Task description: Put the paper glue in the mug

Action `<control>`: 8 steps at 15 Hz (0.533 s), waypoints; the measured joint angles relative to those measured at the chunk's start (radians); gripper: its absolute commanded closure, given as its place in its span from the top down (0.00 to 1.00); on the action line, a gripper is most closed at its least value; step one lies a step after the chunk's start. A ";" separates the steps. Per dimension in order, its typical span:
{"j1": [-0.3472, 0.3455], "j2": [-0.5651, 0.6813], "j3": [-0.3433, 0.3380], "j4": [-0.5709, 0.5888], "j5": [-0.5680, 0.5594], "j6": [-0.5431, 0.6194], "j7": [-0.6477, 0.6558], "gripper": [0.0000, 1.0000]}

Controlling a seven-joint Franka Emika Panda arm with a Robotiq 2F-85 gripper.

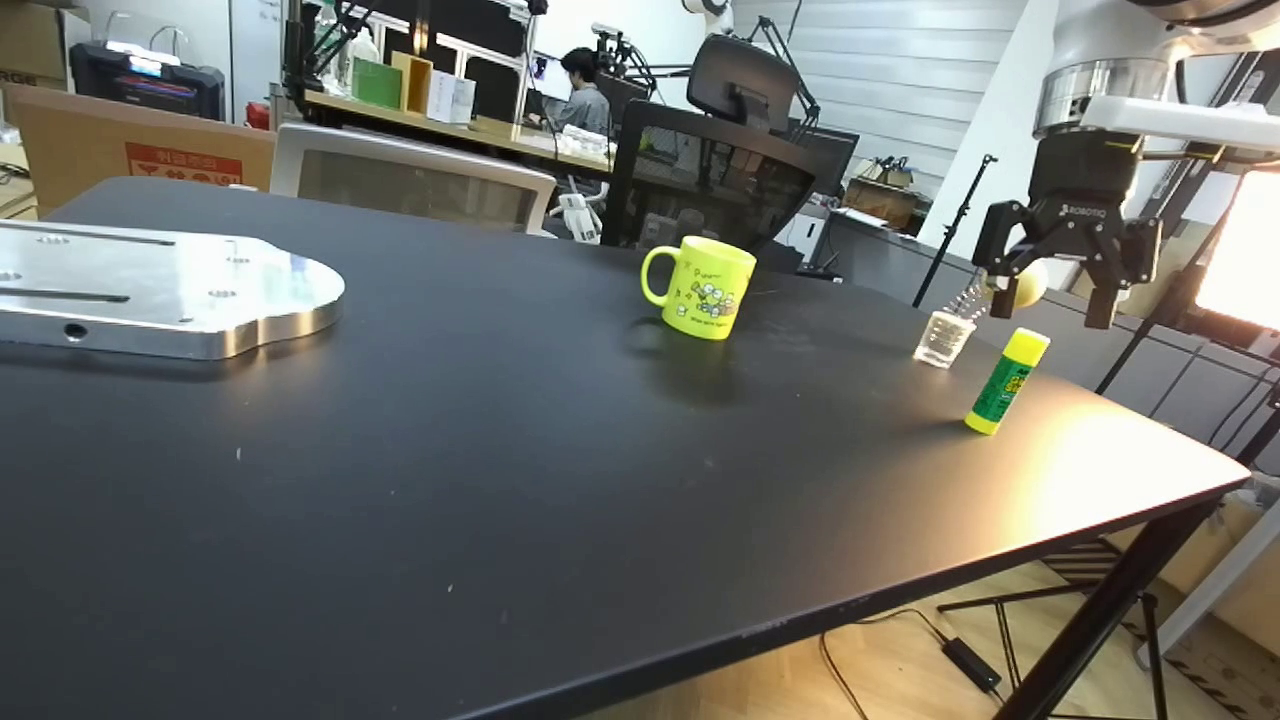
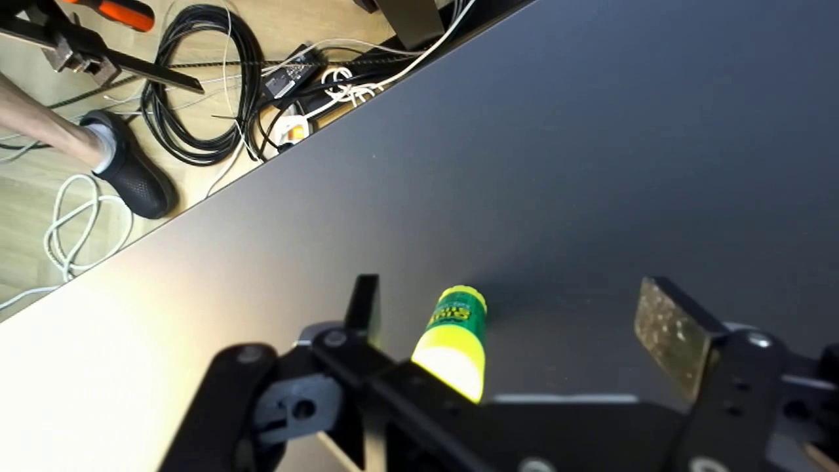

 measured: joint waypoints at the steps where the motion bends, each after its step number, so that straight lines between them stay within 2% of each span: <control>1: -0.001 0.005 -0.010 0.000 0.000 0.000 0.004 1.00; 3: -0.002 0.014 -0.028 -0.003 0.000 0.024 0.015 1.00; 8: -0.002 0.043 -0.041 -0.028 0.008 0.180 0.044 1.00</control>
